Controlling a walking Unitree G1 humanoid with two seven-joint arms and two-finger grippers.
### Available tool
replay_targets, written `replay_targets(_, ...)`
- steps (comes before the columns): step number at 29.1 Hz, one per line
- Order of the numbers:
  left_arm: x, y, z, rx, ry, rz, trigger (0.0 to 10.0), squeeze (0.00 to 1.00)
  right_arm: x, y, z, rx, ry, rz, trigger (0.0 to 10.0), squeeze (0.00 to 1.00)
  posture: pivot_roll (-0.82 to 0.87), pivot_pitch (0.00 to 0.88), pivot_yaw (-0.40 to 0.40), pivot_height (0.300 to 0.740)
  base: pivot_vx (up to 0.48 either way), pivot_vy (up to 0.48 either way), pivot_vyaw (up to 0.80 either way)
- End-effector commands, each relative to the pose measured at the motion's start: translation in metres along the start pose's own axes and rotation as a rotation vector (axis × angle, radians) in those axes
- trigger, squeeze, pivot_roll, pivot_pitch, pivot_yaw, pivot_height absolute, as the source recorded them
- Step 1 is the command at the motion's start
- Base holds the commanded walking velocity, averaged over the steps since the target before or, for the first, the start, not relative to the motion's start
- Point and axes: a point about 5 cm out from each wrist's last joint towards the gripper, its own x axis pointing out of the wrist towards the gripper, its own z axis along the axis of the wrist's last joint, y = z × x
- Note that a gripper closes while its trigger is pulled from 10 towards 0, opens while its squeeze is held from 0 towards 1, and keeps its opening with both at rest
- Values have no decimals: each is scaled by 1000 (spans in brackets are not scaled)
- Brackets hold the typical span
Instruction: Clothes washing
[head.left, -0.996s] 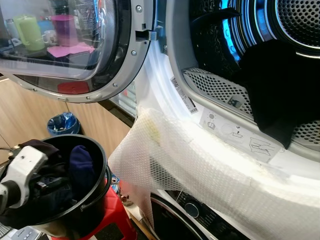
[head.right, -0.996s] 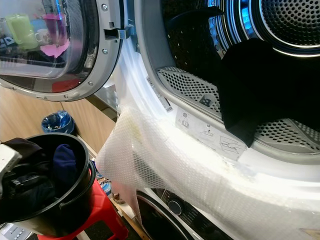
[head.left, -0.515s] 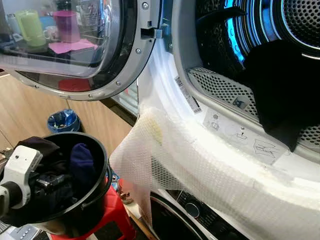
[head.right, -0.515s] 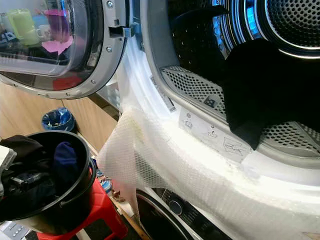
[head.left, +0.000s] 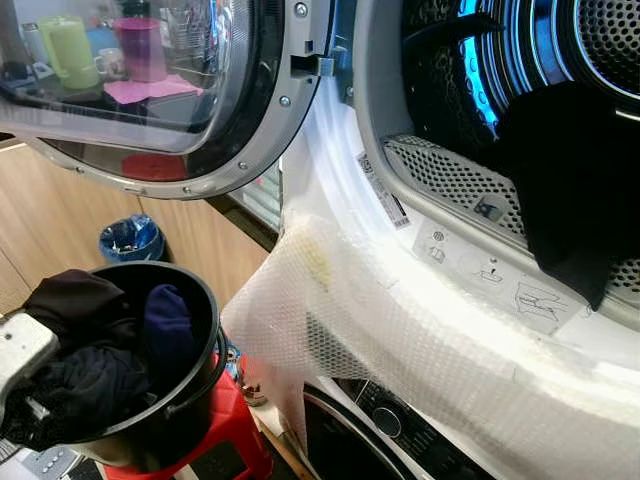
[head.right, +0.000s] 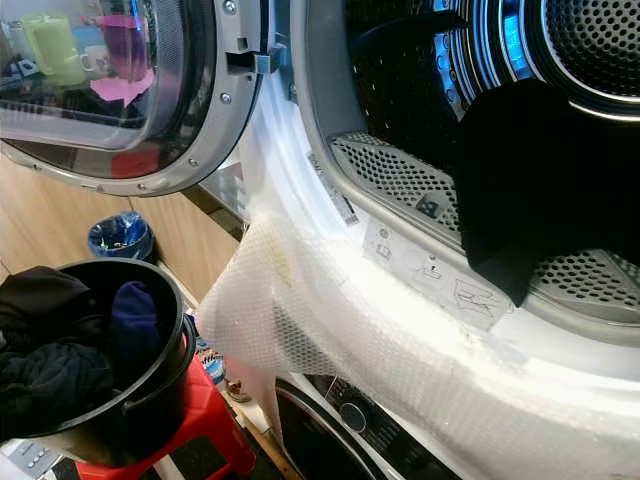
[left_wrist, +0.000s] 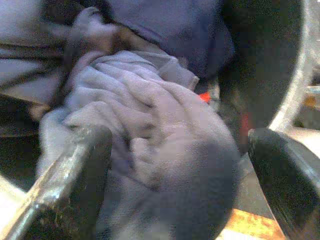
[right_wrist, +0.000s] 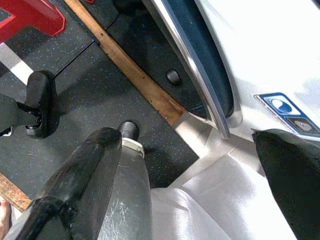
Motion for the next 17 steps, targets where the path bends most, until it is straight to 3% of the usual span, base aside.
replay_targets(1,-1,-2,1,55,28,2,10000,1000,-1,-1,-8,11,25,0,10000,0,495,103,-101,740,0,0,0)
replay_targets(9,-5,5,-4,91,100,34,10000,1000,-1,0,-10,9,35,7,10000,0,501,102,-102,740,0,0,0)
replay_targets(17,-17,21,-6,203,215,143,10000,1000,-1,1,-8,-2,41,17,10000,0,511,99,-106,740,0,0,0)
